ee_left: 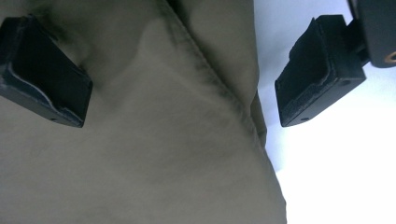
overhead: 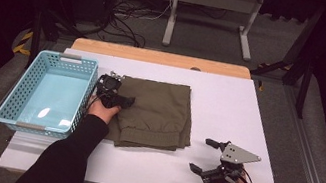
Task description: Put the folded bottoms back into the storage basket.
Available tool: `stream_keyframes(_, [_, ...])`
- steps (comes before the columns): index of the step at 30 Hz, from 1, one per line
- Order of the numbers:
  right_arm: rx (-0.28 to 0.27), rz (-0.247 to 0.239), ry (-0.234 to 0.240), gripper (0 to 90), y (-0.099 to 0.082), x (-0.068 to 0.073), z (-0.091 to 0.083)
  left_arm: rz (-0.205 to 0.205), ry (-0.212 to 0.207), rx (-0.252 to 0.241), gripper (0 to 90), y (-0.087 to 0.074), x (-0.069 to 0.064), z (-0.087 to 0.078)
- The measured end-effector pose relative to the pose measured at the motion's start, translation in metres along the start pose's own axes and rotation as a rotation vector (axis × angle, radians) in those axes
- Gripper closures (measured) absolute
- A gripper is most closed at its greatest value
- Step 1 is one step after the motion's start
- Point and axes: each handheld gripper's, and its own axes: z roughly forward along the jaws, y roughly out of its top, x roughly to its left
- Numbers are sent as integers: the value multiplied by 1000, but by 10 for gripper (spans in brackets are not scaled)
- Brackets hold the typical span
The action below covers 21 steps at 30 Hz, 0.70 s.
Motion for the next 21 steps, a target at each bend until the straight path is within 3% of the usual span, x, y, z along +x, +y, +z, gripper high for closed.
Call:
stream_keyframes(7, [-2, -1, -5, 6, 0, 0, -1, -29, -34, 33, 96, -2, 2, 3])
stream_keyframes(19, [-1, -10, -14, 9, 0, 1, -1, -5, 1, 51, 125, -2, -6, 5])
stream_keyframes(21, [0, -11, -19, 10, 0, 1, -1, 27, 19, 52, 127, -3, -8, 6])
